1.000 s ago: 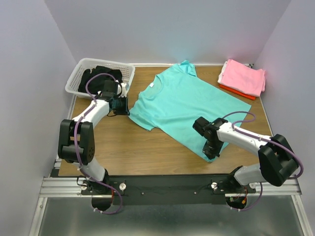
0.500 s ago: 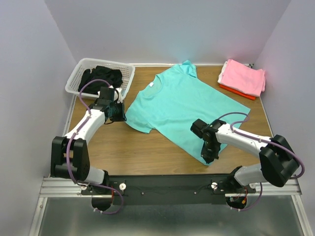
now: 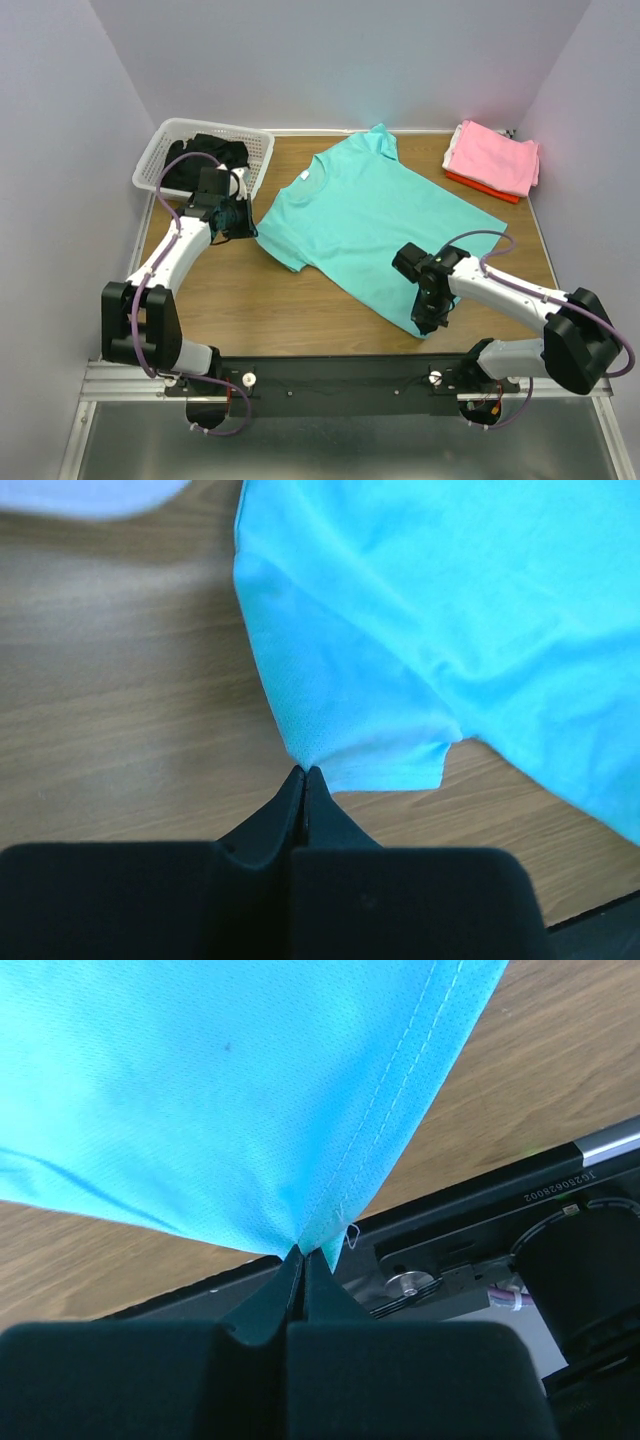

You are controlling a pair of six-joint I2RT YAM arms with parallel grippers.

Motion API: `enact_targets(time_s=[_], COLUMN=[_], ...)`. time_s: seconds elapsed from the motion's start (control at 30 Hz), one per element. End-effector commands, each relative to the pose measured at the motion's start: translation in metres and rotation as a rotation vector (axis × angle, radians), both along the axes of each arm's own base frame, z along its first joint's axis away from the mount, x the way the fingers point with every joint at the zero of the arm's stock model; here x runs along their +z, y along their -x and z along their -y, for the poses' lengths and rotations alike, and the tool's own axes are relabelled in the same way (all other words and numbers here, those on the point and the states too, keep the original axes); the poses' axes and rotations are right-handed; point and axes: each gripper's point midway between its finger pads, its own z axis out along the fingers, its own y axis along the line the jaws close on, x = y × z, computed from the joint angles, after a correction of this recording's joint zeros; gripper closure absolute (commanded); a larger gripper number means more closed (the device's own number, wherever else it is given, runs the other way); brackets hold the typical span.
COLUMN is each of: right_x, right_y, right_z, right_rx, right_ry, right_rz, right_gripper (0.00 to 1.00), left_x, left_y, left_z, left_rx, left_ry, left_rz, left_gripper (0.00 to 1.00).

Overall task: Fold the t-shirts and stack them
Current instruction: Fold the tshirt

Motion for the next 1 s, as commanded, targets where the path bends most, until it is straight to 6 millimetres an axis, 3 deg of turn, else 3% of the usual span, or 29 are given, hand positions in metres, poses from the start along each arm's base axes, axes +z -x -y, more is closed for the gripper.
enact_targets(time_s=[0.0, 0.13, 0.4, 0.67, 0.93, 0.97], right_x=[0.010, 0.009, 0.003, 0.010, 0.015, 0.015], right_y=[-0.013, -0.024, -0.067, -0.096, -0.104, -0.105], right_z=[-0.002, -0.001, 0.001, 0.035, 0.059, 0.063], right_rx=[-0.013, -0.006, -0.038, -0.127, -0.193, -0.204], right_ry=[0.021, 0.045, 0.028, 0.028, 0.028, 0.031], right_rz=[0.051, 0.071, 0.126, 0.178, 0.197, 0.197], right_gripper=[1.00, 1.00, 0.99, 0.99, 1.00, 1.00], left_x=[0.020, 0.027, 0.036, 0.036, 0.058, 0.050], left_y=[-0.025, -0.044, -0.080, -0.109, -0.144, -0.148], left_z=[0.019, 0.034, 0.056, 0.081, 0.109, 0.113], left_rx=[-0.030, -0.061, -0.111, -0.164, -0.211, -0.216], left_ry=[0.071, 0.099, 0.144, 0.196, 0.240, 0.241], left_rz=[0.037, 0.049, 0.063, 0.062, 0.120, 0.102], left_gripper=[1.00, 1.00, 1.00, 1.00, 1.00, 1.00])
